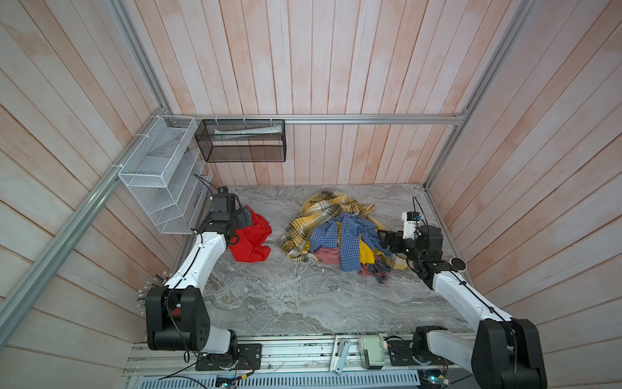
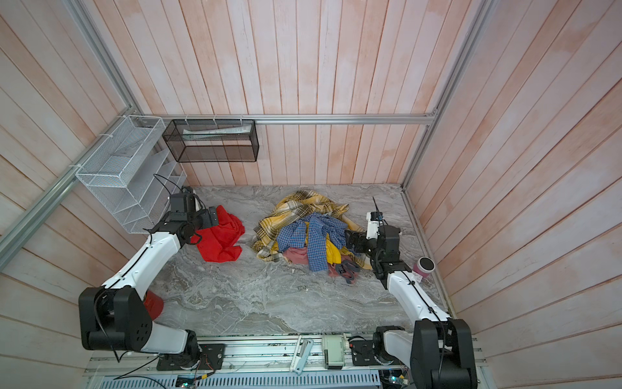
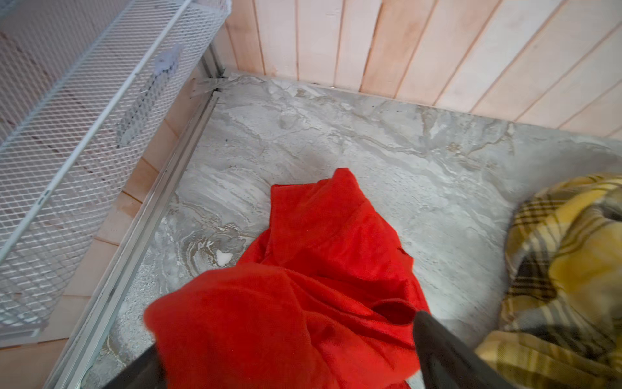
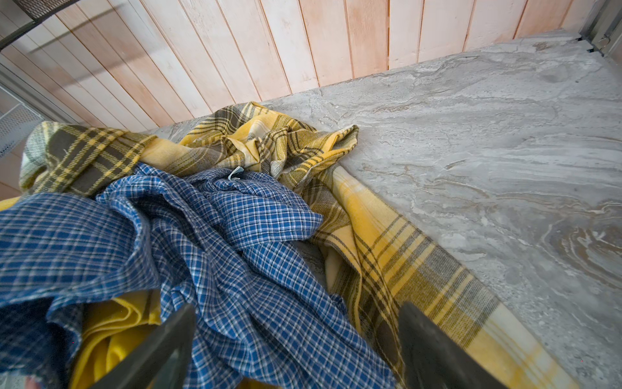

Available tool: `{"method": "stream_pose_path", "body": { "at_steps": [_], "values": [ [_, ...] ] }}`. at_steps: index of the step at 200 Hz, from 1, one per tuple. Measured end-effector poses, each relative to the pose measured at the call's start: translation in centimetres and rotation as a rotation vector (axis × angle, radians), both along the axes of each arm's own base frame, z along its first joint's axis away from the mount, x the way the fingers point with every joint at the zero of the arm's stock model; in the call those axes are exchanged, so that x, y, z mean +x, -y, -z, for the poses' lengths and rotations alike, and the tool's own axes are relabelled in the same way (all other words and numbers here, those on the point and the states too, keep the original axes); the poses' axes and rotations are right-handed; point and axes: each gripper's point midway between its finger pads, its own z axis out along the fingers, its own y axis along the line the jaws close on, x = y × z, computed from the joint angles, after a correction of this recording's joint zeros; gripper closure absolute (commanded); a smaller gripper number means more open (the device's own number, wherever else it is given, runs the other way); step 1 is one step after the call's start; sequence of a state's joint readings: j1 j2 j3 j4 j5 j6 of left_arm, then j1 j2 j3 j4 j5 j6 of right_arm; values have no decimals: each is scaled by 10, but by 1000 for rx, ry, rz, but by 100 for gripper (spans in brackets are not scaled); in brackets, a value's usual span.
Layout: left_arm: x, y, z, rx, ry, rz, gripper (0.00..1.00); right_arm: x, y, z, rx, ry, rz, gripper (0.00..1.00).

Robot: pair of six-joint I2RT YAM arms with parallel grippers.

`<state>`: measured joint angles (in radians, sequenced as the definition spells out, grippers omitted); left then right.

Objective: Pick out a specific cloth from the pile

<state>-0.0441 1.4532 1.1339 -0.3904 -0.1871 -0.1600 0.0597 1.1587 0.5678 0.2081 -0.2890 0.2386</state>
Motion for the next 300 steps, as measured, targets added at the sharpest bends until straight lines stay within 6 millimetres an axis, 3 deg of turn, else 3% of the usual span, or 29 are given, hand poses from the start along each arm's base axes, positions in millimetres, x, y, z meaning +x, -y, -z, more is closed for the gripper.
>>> {"method": "stream_pose_path", "body": {
  "at_steps": [21,89,107,147,194,259,281,300],
  "values": [
    [-4,7,5,-1,-26,18,0,0,0,0,0,0,0,6],
    [-1,-12,23,-103,-70,-11,0,0,1,1,-1,-3,1,6],
    [-1,1,20,-92,-60,11,0,0,0,1,0,-3,1,6],
    [-15,57,22,-54,-60,129,0,1,1,7,-1,-21,1,6],
    [-34,46,74,-38,-178,47,0,1,1,8,-2,-23,1,6],
    [0,49,126,-37,-267,3,0,2,1,8,-9,-22,3,6],
    [17,52,142,-29,-287,2,4,2,2,8,-10,-21,4,6],
    [25,51,152,-26,-294,2,15,2,2,7,-11,-19,6,6]
  ]
}}
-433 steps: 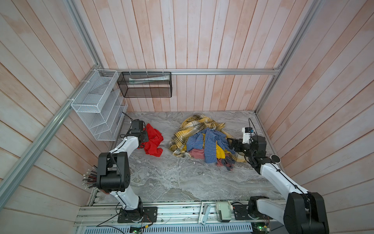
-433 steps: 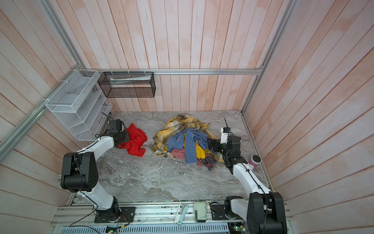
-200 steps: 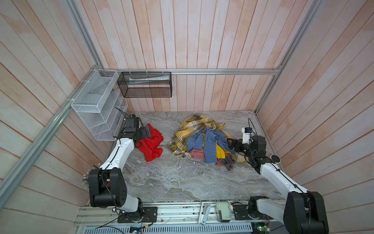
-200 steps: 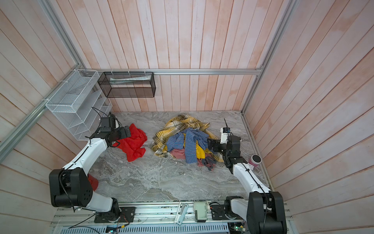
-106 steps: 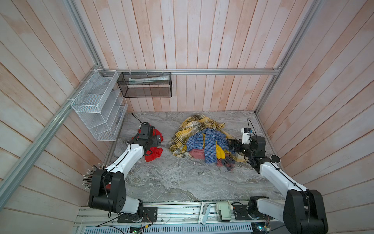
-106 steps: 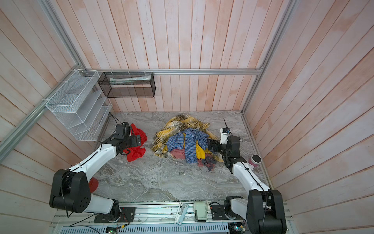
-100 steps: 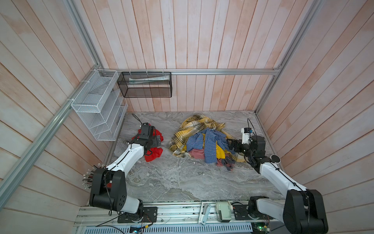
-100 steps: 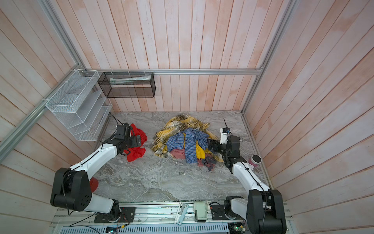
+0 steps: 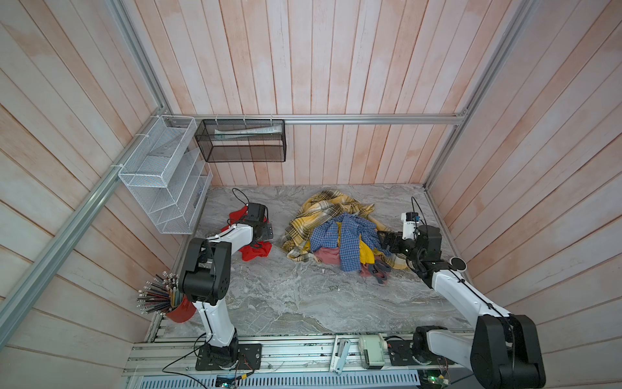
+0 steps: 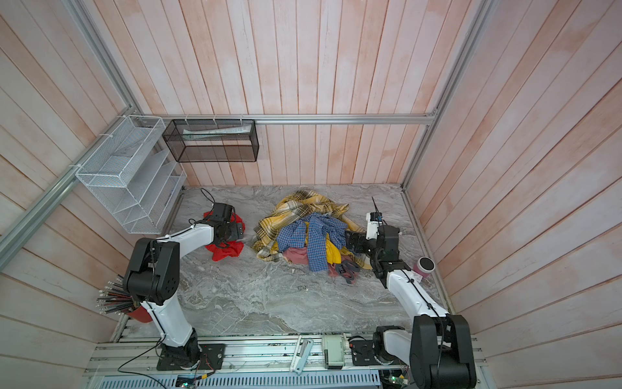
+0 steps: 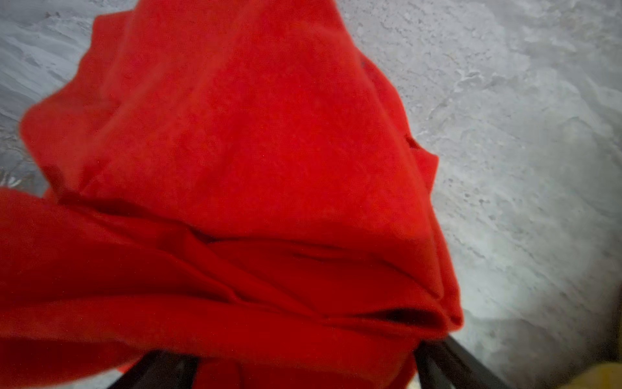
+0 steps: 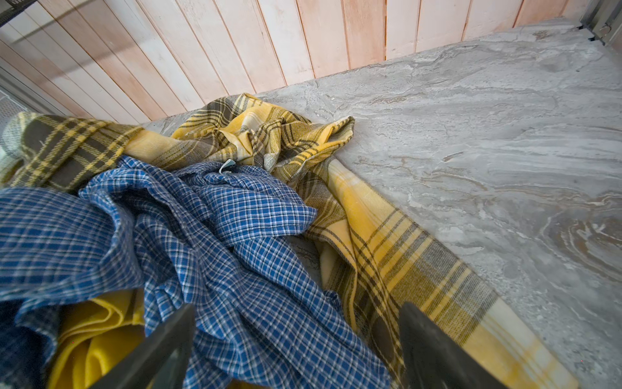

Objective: Pick out a specific cloth from the pile

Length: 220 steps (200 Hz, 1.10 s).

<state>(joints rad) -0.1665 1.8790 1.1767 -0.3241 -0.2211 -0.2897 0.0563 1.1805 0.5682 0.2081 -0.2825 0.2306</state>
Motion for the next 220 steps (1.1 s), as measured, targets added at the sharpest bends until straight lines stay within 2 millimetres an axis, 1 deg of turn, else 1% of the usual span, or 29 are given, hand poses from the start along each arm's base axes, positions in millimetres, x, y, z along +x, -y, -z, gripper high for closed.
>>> {"method": "stream_pose_path", "body": {
  "at_steps": [19,24,30,34,35,42,47,53,57,82,95,108,128,145,175,188,208,220],
  "values": [
    [7,-4,4,-5,-2,-4,28,0,1,-3,-3,9,6,5],
    [9,-5,3,-12,2,-8,34,0,2,-4,-5,12,8,5],
    [10,-7,3,-19,5,-11,44,0,2,-4,-7,14,8,5],
    [11,-8,3,-18,5,-2,54,0,3,-4,-8,14,10,5],
    [11,-8,3,-20,5,-5,55,0,3,-4,-8,14,11,5],
    [12,-10,2,-28,9,-6,74,0,3,-4,-8,14,12,5],
    [13,-11,2,-35,14,-10,85,0,3,-4,-9,14,13,5],
    [14,-12,2,-44,20,-9,95,0,4,-4,-9,14,15,5],
    [14,-12,2,-48,23,-7,100,0,4,-4,-9,14,15,5],
    [7,-10,-4,-64,48,18,100,1,5,-4,-11,15,15,5],
    [2,-9,-12,-65,62,29,100,1,5,-4,-11,15,15,5],
    [-1,-10,-25,-57,87,40,100,1,4,-4,-11,15,15,5],
    [-1,-16,-51,-9,145,55,100,0,4,-4,-11,16,15,5],
    [1,-26,-73,69,197,60,100,0,4,-4,-11,16,15,5],
    [5,-42,-98,189,253,75,100,0,4,-4,-11,16,15,5],
    [7,-48,-112,224,289,77,100,0,4,-4,-11,15,15,5],
    [8,-52,-142,257,363,77,100,0,4,-4,-11,15,14,5],
    [8,-53,-166,271,417,79,100,0,4,-4,-11,15,15,6]
  ]
}}
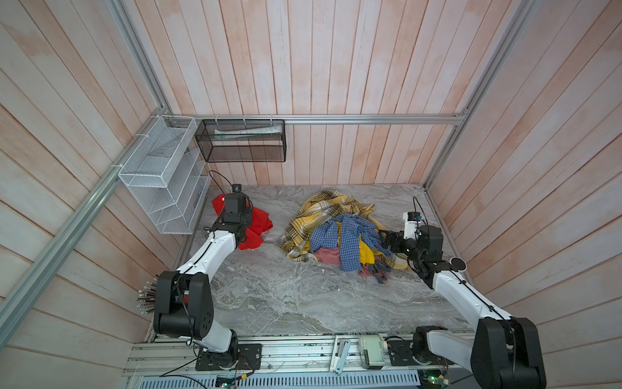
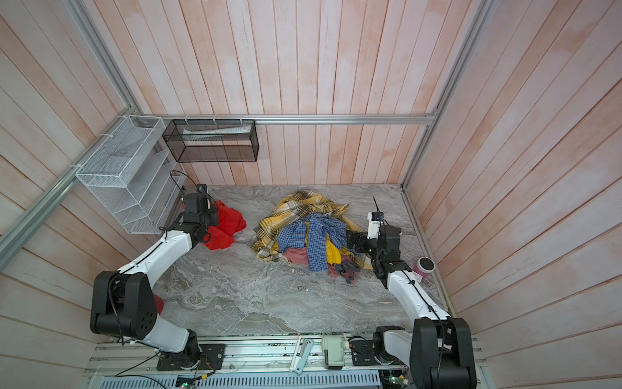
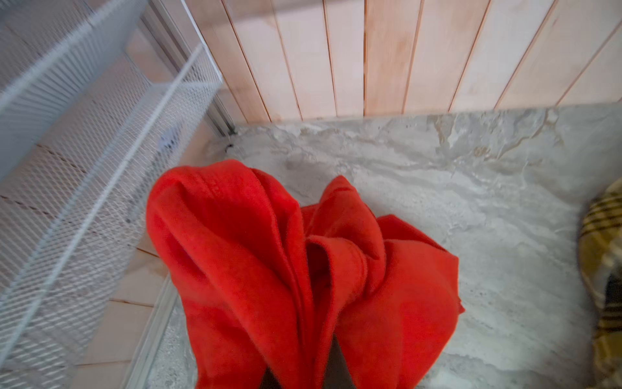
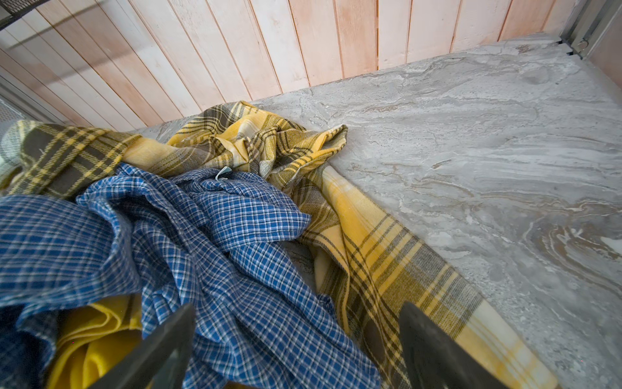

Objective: Pick out a specific cloth from the pile

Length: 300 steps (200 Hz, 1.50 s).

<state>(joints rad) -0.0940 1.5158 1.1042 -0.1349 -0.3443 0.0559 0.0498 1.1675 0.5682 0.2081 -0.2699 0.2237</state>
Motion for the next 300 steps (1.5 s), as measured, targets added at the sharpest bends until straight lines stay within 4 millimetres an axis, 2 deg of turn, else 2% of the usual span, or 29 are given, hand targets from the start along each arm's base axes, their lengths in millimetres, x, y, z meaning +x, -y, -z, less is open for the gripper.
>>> {"method": "stream_pose_path", "body": {
  "at_steps": [39,51,67,83,96,116,132,152,177,199,215,237,258,278,300],
  "values": [
    [-7,0,-99,19,253,26,100,0,0,0,1,0,-1,5],
    [-10,0,-124,29,317,32,100,0,0,0,1,0,-1,5],
    [-8,1,-146,51,370,41,100,0,-1,0,5,-2,-3,5],
    [-1,1,-150,84,388,50,100,0,-1,0,7,-2,-6,5],
    [7,0,-141,112,371,48,100,0,-1,0,7,-2,-7,5],
    [28,-3,-109,141,288,28,100,0,-1,0,7,-2,-6,5],
    [47,-6,-74,159,202,3,100,0,-1,0,7,-2,-5,5],
    [60,-3,-28,176,101,-13,100,0,-1,0,6,-2,-5,5],
    [70,9,27,164,-14,-10,100,-1,-1,0,5,-4,-5,5],
    [70,8,68,109,-96,-18,100,-2,0,0,-4,-6,0,5],
    [66,4,83,71,-133,-24,100,-3,2,-1,-15,-3,5,5],
    [64,3,90,35,-146,-17,100,-3,3,-2,-21,1,8,5],
    [63,10,100,5,-177,16,90,-3,3,-2,-21,-1,9,5],
    [63,18,124,-35,-253,53,84,-3,3,-1,-22,-3,10,5],
    [62,25,145,-82,-323,81,71,-3,3,-1,-23,-2,11,5]
  ]
}}
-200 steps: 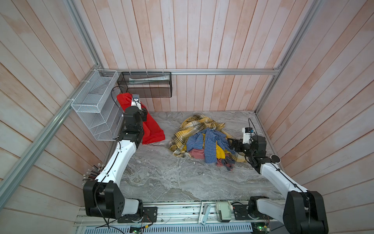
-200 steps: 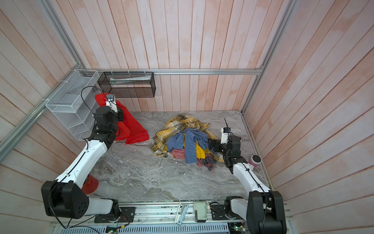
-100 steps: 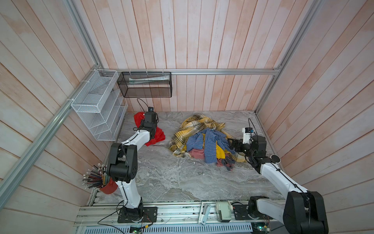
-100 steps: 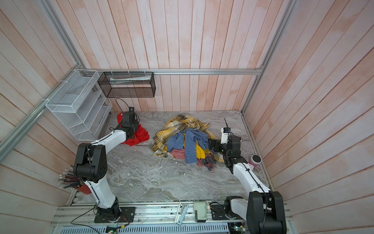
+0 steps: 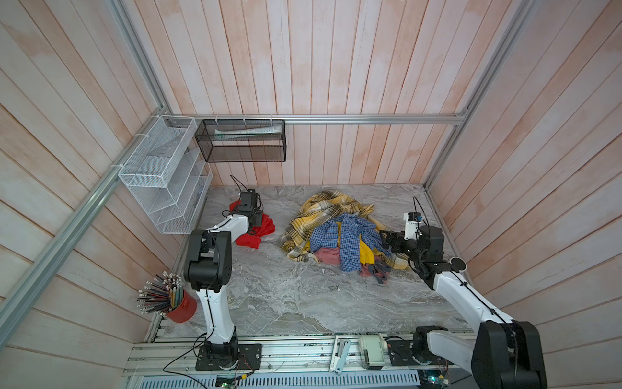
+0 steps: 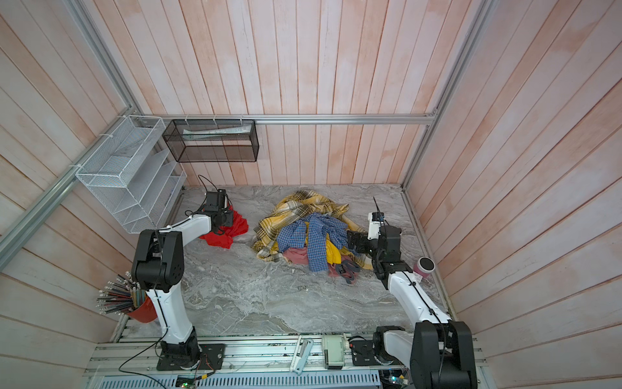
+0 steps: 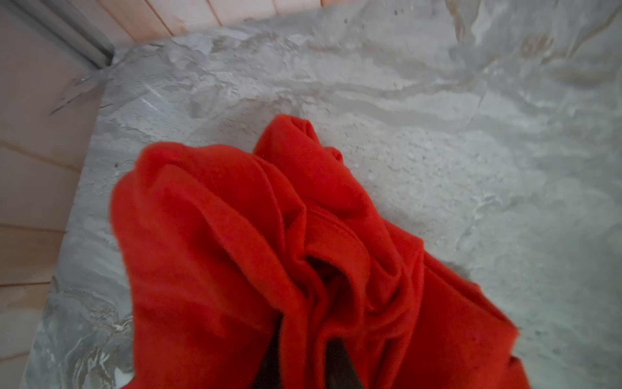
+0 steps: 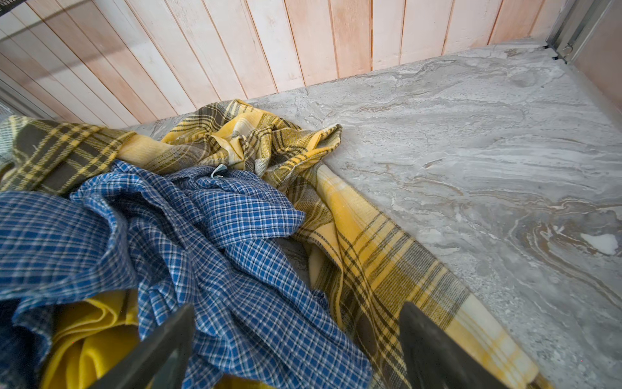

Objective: Pick out a specific cloth from the pile

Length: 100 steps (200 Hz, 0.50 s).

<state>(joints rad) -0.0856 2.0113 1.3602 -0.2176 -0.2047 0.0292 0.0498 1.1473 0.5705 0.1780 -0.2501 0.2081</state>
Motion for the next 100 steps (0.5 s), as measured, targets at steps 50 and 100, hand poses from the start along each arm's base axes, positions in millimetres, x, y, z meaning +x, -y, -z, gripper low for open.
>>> {"method": "stream_pose_path", "body": {
  "at_steps": [50,100],
  "values": [
    [-7,-4,10,-83,-52,-7,35,0,1,1,-3,-5,6,5],
    [-13,-12,6,-70,-45,-30,14,0,4,2,-17,-7,15,5]
  ]
}}
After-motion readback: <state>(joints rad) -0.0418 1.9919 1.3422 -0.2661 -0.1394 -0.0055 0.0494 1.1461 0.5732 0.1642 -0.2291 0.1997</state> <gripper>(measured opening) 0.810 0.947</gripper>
